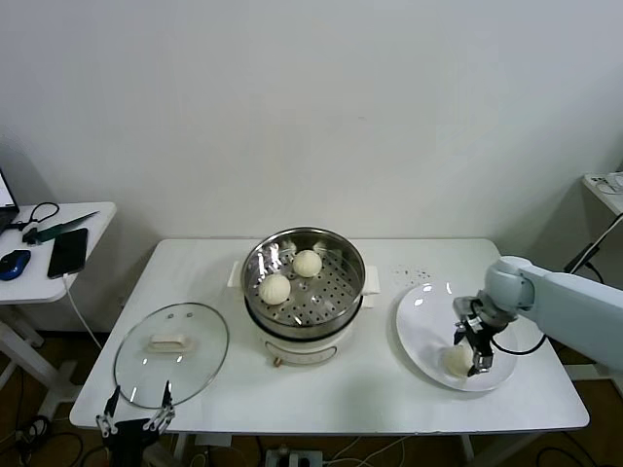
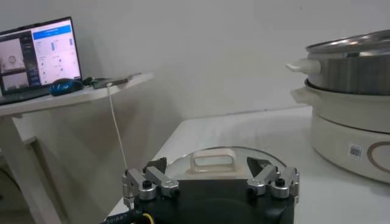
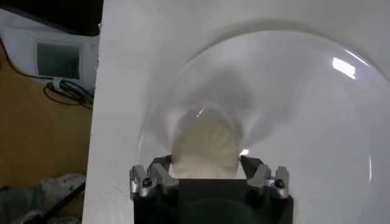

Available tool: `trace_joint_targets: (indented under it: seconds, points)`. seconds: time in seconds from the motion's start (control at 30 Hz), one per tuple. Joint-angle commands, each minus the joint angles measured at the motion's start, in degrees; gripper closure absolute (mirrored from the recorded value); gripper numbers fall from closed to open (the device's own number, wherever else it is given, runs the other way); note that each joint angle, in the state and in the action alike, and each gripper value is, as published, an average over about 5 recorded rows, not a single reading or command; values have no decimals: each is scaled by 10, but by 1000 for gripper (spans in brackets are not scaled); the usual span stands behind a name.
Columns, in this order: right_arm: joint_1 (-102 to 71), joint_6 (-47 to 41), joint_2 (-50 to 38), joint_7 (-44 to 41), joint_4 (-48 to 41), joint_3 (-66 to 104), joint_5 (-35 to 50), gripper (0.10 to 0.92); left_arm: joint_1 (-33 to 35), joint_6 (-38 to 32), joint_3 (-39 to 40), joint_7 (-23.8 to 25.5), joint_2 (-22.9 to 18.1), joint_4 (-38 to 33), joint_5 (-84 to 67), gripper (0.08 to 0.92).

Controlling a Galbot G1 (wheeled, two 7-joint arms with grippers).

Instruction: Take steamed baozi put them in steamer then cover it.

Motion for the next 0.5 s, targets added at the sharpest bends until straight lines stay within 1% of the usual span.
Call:
trace_joint_targets:
  seconds: [0.03, 0.2, 0.3, 0.37, 0.5]
  points:
    - [-7, 3, 2, 0, -5, 2, -7, 311, 0, 0, 1, 0, 0, 0, 1, 177]
    - [12, 12, 2, -3, -3, -1, -5, 327, 3, -1, 2, 0, 0, -1, 1, 177]
    - [48, 33, 4, -6, -1, -16, -2, 333, 3, -1, 3, 0, 0, -2, 1, 177]
    - [88, 66, 12, -10, -1, -35, -1, 338, 2, -1, 4, 0, 0, -2, 2, 177]
    - [193, 171, 48, -36, -12, -85, -9, 346, 3, -1, 5, 0, 1, -3, 2, 177]
